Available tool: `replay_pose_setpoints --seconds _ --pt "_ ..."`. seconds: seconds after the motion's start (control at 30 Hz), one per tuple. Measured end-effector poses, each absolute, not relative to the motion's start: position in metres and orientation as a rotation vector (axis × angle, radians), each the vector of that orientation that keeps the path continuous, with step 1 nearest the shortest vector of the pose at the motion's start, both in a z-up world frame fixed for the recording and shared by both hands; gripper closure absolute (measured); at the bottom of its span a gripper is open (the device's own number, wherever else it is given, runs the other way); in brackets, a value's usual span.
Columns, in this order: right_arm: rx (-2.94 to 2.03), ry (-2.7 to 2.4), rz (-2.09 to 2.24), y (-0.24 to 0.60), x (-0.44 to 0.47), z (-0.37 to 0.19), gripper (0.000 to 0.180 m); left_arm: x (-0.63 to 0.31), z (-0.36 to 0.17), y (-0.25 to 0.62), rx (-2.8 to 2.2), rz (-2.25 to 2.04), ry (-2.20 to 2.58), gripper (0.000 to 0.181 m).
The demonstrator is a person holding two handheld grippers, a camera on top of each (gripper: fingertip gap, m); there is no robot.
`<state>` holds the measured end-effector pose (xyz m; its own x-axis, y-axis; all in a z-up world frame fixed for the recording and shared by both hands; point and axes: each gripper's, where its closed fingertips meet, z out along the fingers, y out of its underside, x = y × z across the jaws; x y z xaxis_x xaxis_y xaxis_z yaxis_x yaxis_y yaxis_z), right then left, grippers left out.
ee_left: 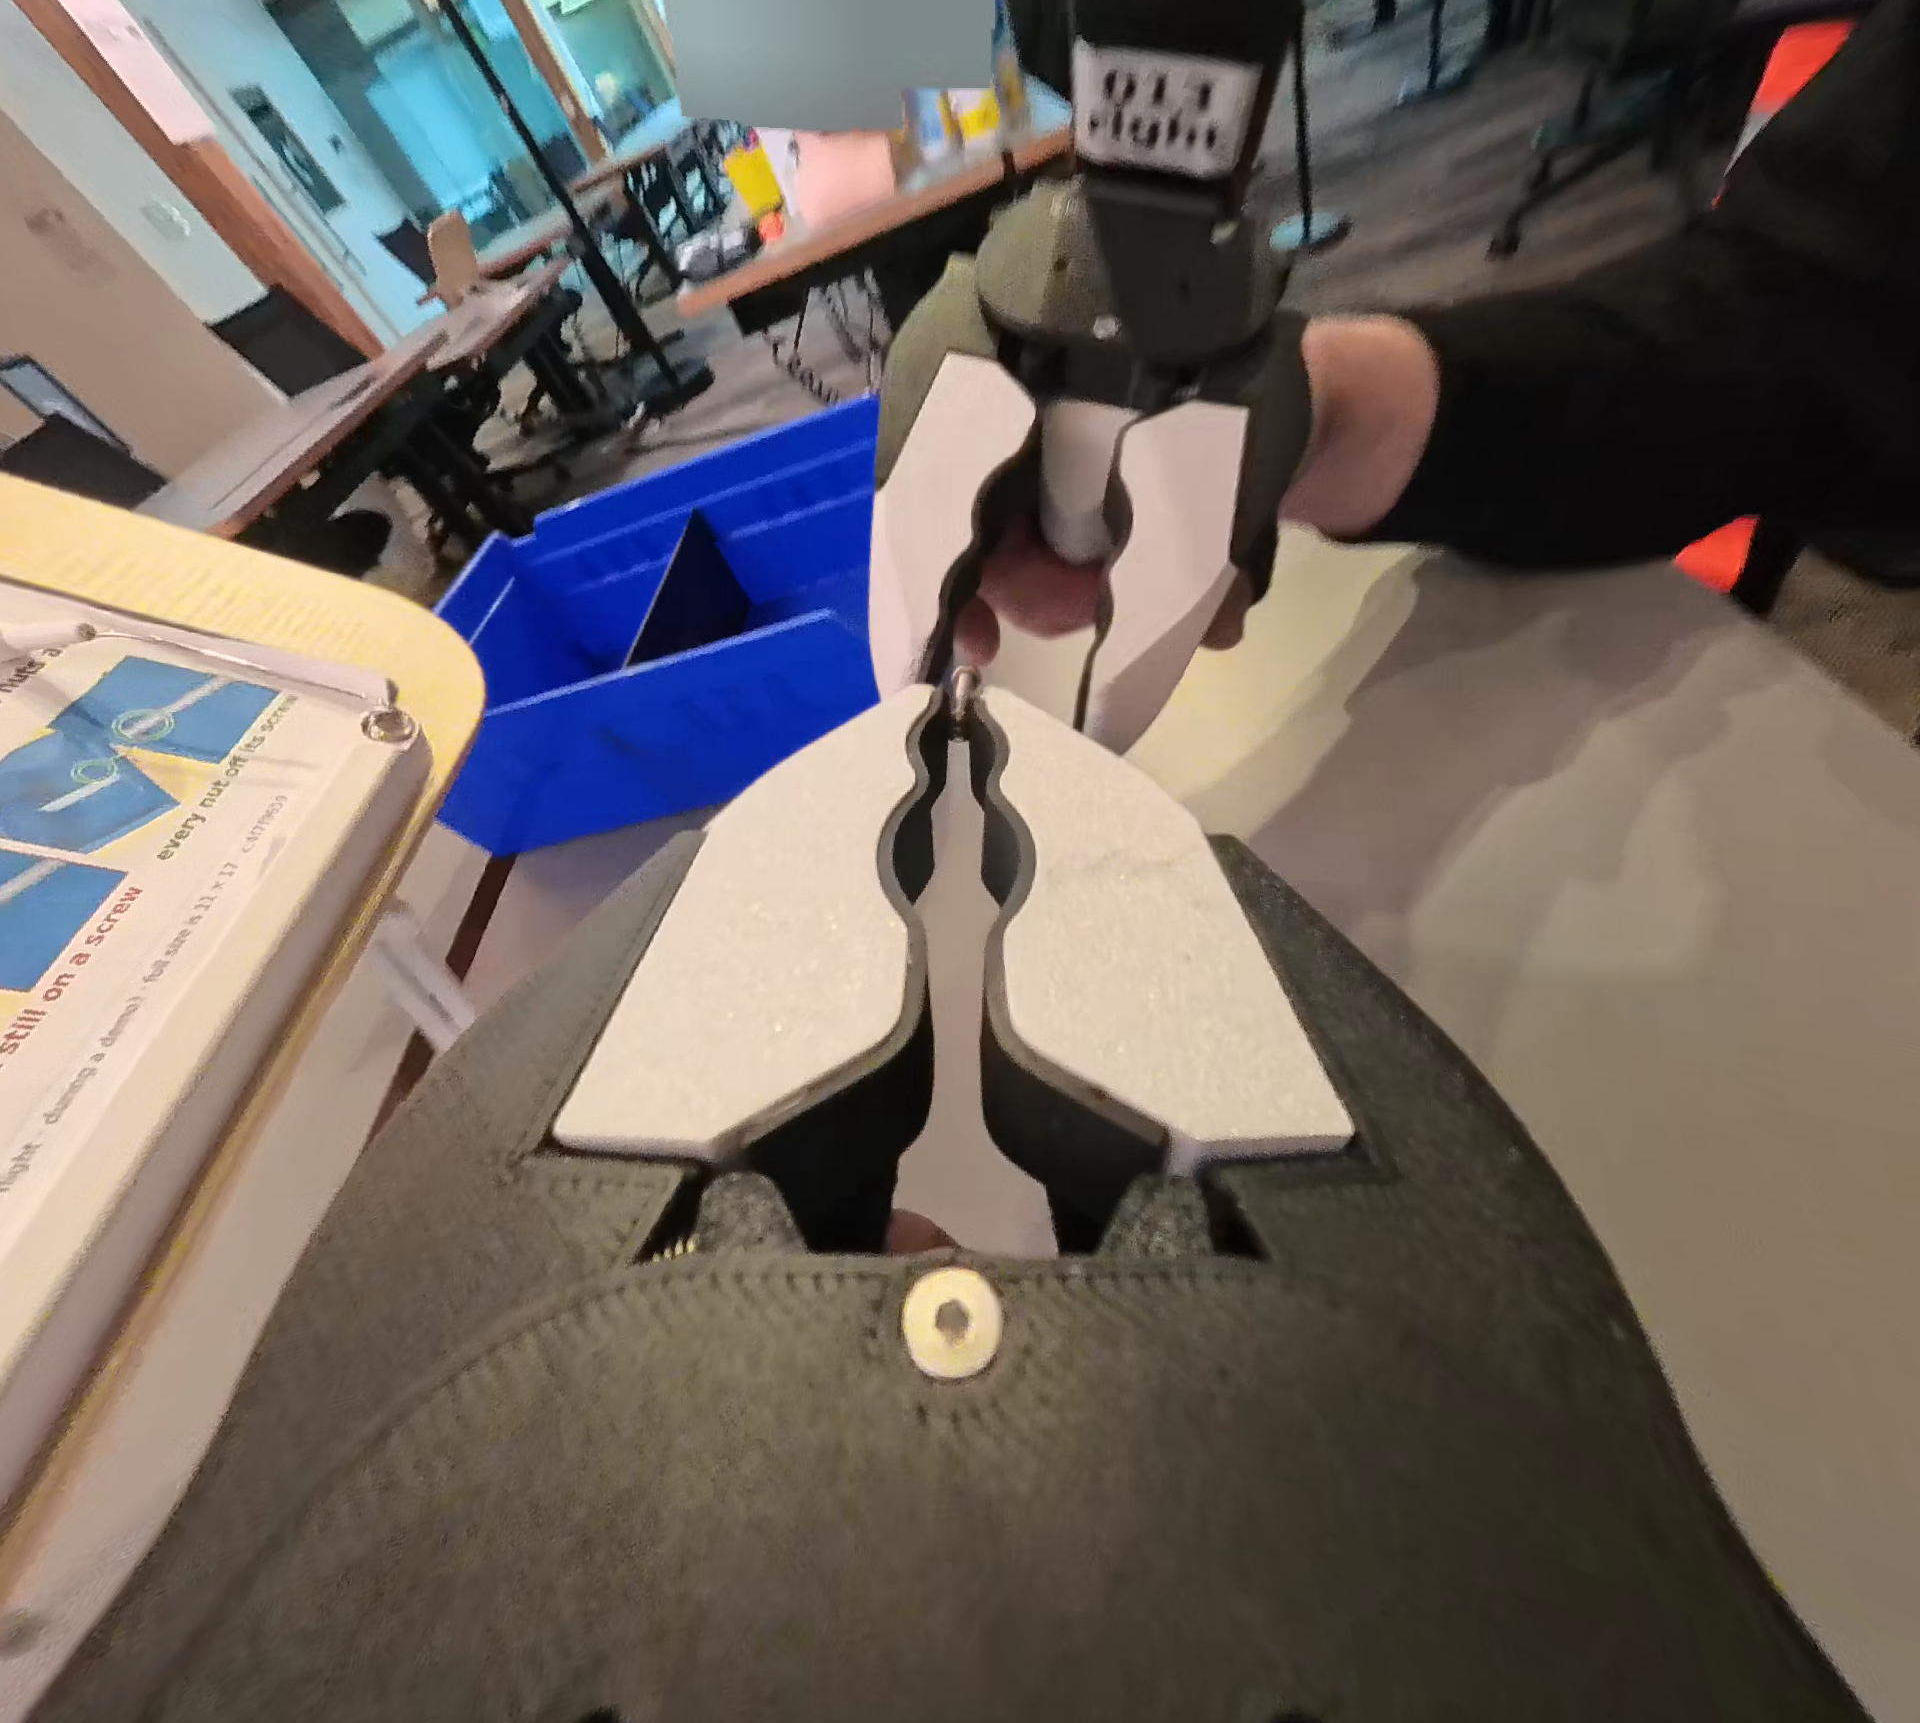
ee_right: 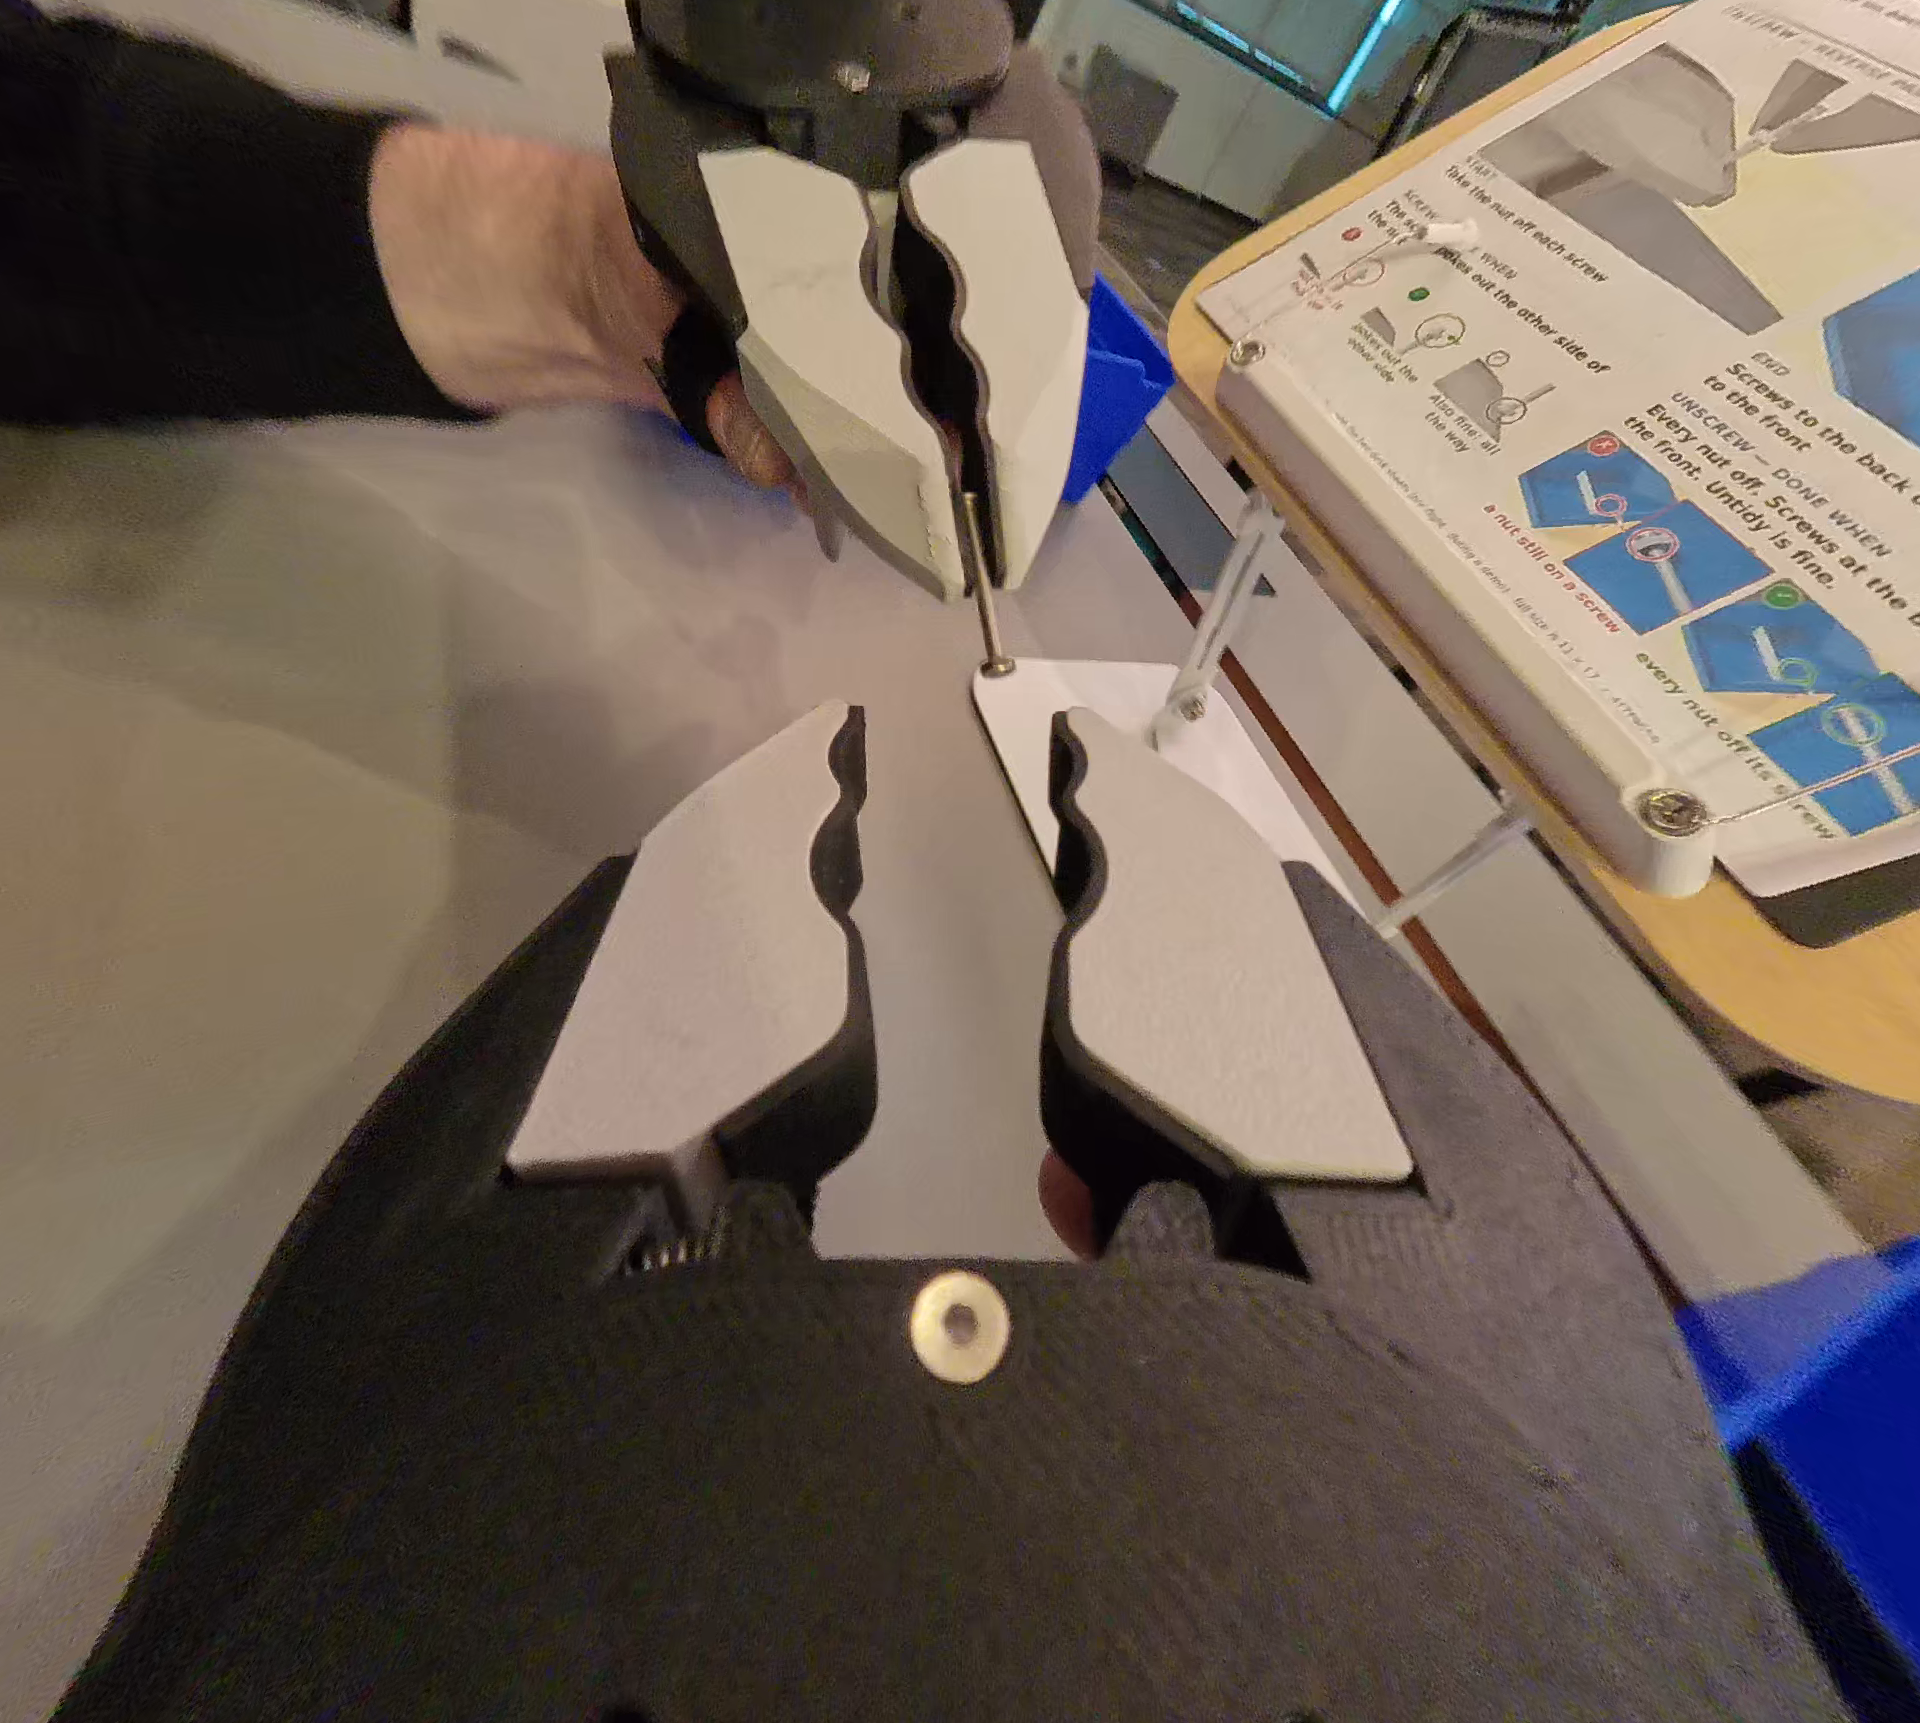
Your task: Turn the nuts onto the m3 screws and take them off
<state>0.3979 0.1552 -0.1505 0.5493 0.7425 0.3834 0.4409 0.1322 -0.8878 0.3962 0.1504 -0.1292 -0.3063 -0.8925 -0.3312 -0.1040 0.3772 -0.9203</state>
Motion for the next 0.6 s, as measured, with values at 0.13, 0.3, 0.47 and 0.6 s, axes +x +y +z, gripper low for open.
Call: replay_pose_setpoints --seconds 0.13,0.3,0.47,0.6 --pt "-1.44 -0.944 0.542 0.147 0.399 -0.128 0.15 0.39 -0.111 0.149 -0.847 -1.228 1.577 0.178" --pt "-1.39 -0.805 0.741 0.145 0.403 -0.109 0.153 0.388 -0.105 0.147 -0.828 -1.291 1.544 0.178" --pt "-1.364 -0.746 0.84 0.145 0.398 -0.105 0.149 0.39 -0.103 0.143 -0.814 -1.302 1.543 0.178" --pt "-1.357 -0.73 0.851 0.146 0.396 -0.105 0.148 0.392 -0.103 0.138 -0.806 -1.306 1.549 0.178"
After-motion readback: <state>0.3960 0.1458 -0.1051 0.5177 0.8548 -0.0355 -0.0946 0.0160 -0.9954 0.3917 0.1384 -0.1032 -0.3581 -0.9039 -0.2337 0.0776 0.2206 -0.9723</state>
